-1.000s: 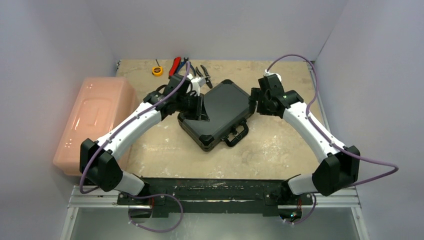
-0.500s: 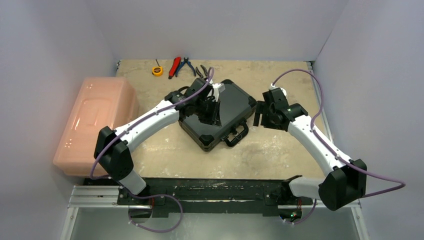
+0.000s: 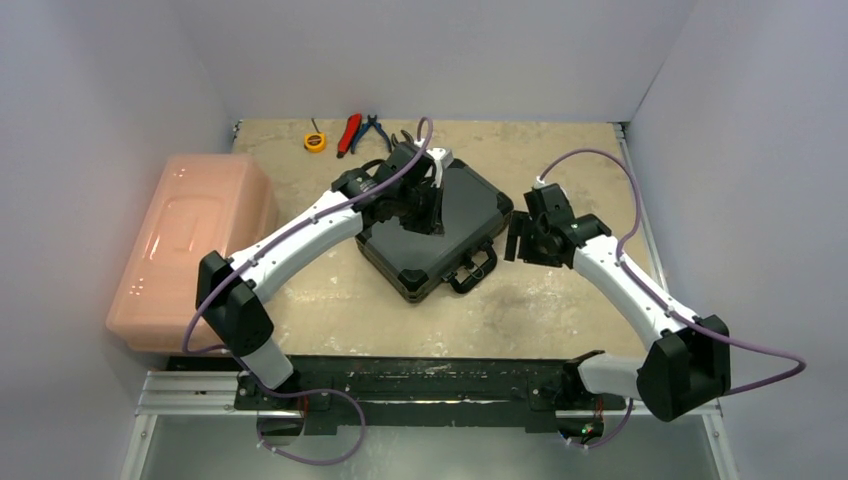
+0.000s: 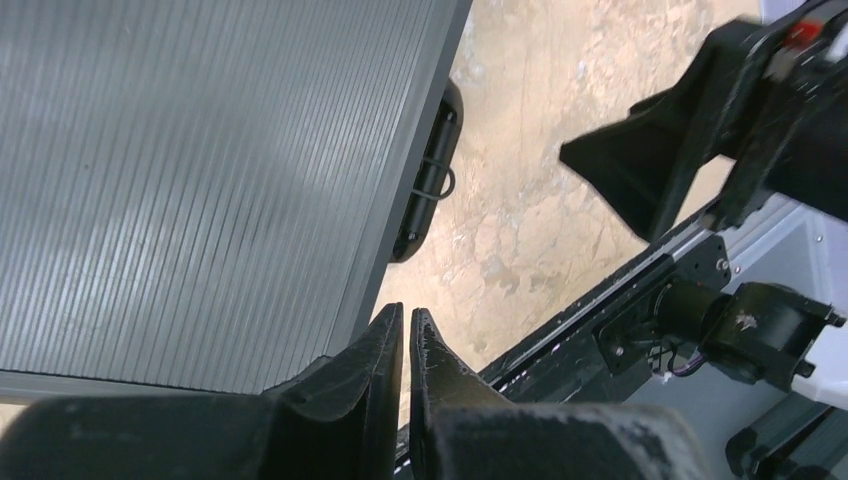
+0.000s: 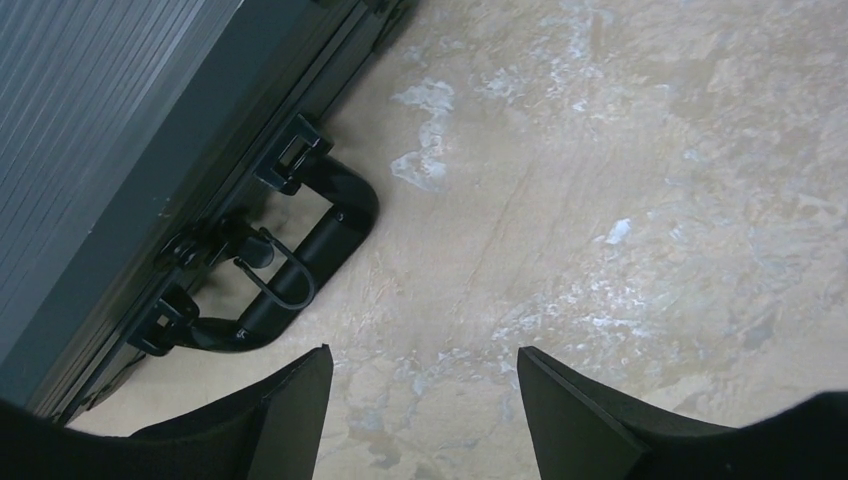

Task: Pack up texas hold em set

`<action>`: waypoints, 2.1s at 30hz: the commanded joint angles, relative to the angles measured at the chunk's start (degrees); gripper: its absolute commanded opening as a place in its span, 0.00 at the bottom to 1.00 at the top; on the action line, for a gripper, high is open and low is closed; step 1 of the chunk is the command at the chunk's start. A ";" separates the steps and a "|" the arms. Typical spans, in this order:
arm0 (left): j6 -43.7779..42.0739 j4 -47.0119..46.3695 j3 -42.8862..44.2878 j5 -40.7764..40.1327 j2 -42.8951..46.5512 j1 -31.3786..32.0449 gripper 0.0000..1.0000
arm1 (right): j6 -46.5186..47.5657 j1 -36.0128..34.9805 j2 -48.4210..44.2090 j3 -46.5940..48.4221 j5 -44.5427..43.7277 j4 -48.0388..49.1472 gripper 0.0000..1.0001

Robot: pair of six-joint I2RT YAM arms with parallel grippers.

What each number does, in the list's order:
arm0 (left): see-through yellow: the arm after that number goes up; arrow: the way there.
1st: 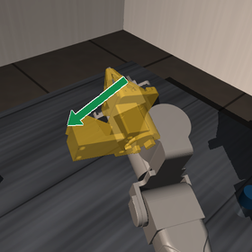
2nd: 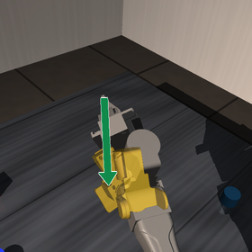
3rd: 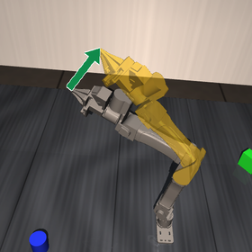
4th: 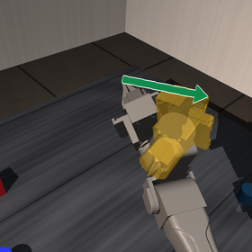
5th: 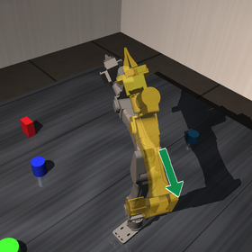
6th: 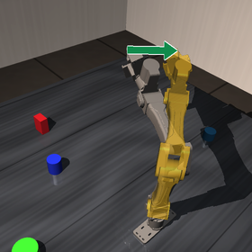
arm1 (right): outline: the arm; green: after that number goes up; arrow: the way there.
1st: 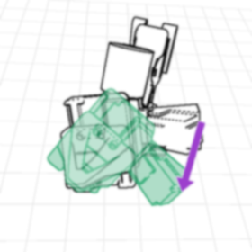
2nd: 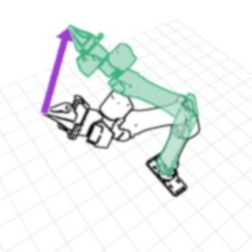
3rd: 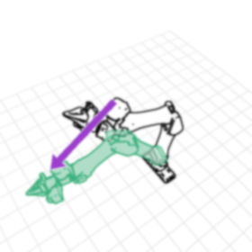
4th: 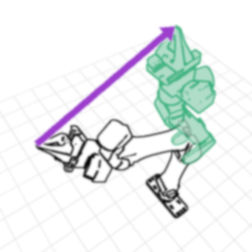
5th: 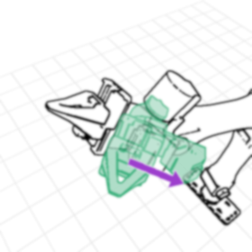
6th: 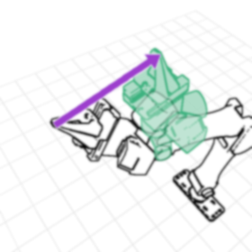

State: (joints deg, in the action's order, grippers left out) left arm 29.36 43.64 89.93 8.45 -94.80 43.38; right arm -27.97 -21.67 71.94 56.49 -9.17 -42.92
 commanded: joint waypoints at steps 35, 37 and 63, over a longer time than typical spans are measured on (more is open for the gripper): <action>-4.17 -2.23 -3.40 -4.46 -8.80 -0.06 0.07 | -5.71 0.38 -1.22 -21.13 16.22 22.69 0.49; -3.70 -3.19 -5.55 -4.34 -8.82 -0.05 0.07 | -5.33 0.36 -0.60 -20.54 16.12 22.54 0.49; -1.99 -5.84 -14.61 -4.61 -5.48 -0.11 0.06 | -3.48 0.36 11.14 -18.52 20.49 29.72 0.19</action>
State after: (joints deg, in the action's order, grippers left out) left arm 27.86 32.45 77.93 4.43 -99.59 43.16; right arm -32.51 -21.56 81.32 36.75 10.74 -14.72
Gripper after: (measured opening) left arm 0.067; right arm 0.209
